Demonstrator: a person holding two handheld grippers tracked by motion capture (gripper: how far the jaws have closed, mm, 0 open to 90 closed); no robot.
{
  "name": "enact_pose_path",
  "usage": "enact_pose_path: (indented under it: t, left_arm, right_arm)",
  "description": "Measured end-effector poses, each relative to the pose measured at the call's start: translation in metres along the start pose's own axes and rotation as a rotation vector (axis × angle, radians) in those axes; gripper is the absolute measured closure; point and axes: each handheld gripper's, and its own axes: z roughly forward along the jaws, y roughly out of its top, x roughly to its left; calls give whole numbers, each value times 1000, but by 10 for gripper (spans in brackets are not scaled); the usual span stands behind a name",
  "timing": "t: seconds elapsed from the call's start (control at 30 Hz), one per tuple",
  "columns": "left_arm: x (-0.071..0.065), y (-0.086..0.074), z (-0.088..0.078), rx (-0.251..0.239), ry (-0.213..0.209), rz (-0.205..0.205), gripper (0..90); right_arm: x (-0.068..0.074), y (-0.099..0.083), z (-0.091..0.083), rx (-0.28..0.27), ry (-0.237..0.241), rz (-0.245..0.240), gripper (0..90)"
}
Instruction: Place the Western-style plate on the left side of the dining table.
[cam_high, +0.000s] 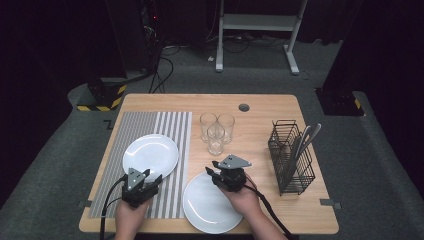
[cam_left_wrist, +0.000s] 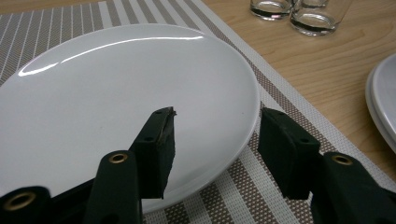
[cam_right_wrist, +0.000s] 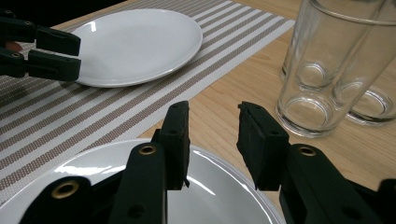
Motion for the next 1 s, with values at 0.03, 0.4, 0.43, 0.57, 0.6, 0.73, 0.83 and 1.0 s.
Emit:
enact_pose_path:
  t: [0.03,0.4,0.43,0.57,0.6,0.73,0.83,1.0]
  left_arm:
    - [0,0,-1,-6,-1,-2,462]
    - [16,-6,0,-24,46,-13,464]
    - [16,-6,0,-24,46,-13,466]
    - [18,-8,-1,-21,59,-19,463]
    - [19,-8,-1,-20,62,-21,460]
    - [19,-9,1,-16,57,-27,457]
    - [19,-10,1,-16,56,-35,460]
    - [21,-11,2,-15,53,-67,435]
  right_arm:
    - [0,-1,-1,-2,-5,-3,633]
    - [-2,-3,-9,-33,-18,7,604]
    - [-2,-3,-9,-33,-18,7,604]
    - [-1,-2,-12,-48,-24,-6,600]
    - [-1,-2,-14,-54,-24,-11,598]
    - [-2,-1,-18,-64,-27,-18,598]
    - [-2,0,-20,-73,-33,-23,597]
    - [-6,2,-23,-85,-11,-14,598]
